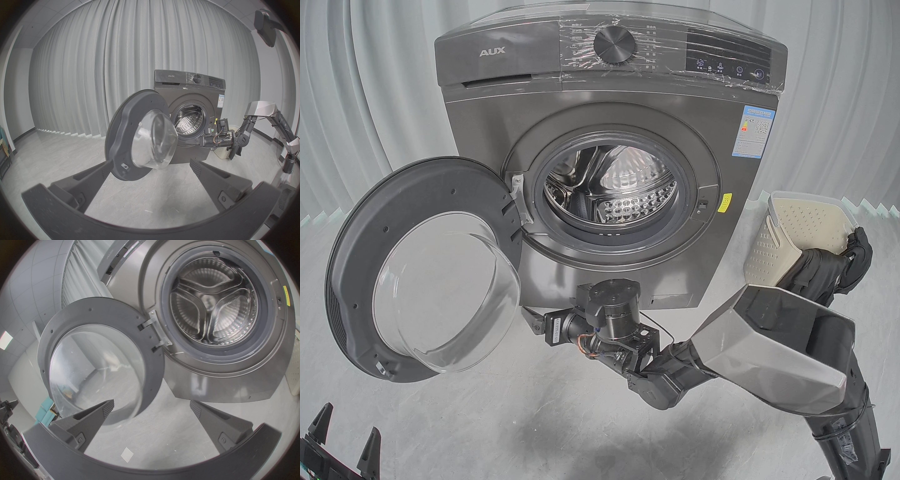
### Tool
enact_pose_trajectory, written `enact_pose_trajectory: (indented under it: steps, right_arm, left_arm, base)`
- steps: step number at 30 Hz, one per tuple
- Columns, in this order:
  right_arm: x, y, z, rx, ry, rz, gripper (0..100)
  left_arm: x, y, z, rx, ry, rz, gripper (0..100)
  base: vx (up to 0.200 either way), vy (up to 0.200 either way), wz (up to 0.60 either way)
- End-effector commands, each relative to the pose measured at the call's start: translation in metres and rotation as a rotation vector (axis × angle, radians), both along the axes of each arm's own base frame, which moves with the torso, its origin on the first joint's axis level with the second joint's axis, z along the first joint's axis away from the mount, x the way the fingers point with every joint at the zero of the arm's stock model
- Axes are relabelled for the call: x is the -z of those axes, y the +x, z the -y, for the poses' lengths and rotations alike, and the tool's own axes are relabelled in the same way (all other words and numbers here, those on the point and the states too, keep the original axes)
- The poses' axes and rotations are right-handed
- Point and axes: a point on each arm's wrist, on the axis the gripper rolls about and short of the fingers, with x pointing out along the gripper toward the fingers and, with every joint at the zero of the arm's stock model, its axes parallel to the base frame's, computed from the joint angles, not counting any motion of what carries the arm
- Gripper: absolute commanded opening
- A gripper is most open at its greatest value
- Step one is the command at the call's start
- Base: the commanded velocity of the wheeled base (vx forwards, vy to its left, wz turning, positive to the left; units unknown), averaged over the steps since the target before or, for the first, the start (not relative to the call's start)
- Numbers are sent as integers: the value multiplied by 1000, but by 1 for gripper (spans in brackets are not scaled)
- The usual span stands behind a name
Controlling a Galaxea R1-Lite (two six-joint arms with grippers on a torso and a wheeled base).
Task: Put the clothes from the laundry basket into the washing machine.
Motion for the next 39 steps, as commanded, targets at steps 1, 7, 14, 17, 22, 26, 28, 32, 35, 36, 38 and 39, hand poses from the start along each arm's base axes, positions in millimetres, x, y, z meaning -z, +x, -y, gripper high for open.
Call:
enact_pose_trajectory:
  steps: [1, 7, 14, 17, 22, 26, 28, 32, 35, 36, 38, 39]
  right_arm:
    - [-36, -7, 37, 63, -9, 7, 100]
    - [-103, -37, 119, 150, -40, 92, 100]
    - [-145, -114, 218, 254, -46, 138, 100]
    - [-146, -137, 244, 287, -72, 167, 100]
    - [-146, -194, 300, 409, -109, 277, 100]
    - [-141, -222, 325, 497, -135, 335, 100]
    - [-133, -236, 332, 521, -140, 332, 100]
    - [-117, -262, 343, 560, -138, 350, 100]
    - [-112, -274, 348, 583, -149, 370, 100]
    - [-111, -274, 348, 584, -152, 370, 100]
    - [-105, -285, 352, 610, -182, 382, 100]
    - [-103, -290, 353, 608, -200, 389, 100]
  left_arm:
    - [5, 0, 0, 1, -1, -1, 100]
    - [5, 0, 0, 1, -1, -1, 100]
    - [5, 0, 0, 4, -5, -1, 100]
    - [5, 0, 0, 5, -5, -1, 100]
    - [5, 0, 0, 5, -5, -1, 100]
    - [5, 0, 0, 5, -6, 1, 100]
    - [5, 0, 0, 7, -6, 1, 100]
    - [5, 0, 0, 7, -6, 1, 100]
    - [5, 0, 0, 7, -6, -1, 100]
    - [5, 0, 0, 7, -6, -1, 100]
    - [5, 0, 0, 7, -5, 1, 100]
    - [5, 0, 0, 7, -5, -1, 100]
  base:
    - [0, 0, 0]
    - [0, 0, 0]
    - [0, 0, 0]
    - [0, 0, 0]
    - [0, 0, 0]
    - [0, 0, 0]
    - [0, 0, 0]
    - [0, 0, 0]
    - [0, 0, 0]
    - [0, 0, 0]
    - [0, 0, 0]
    - [0, 0, 0]
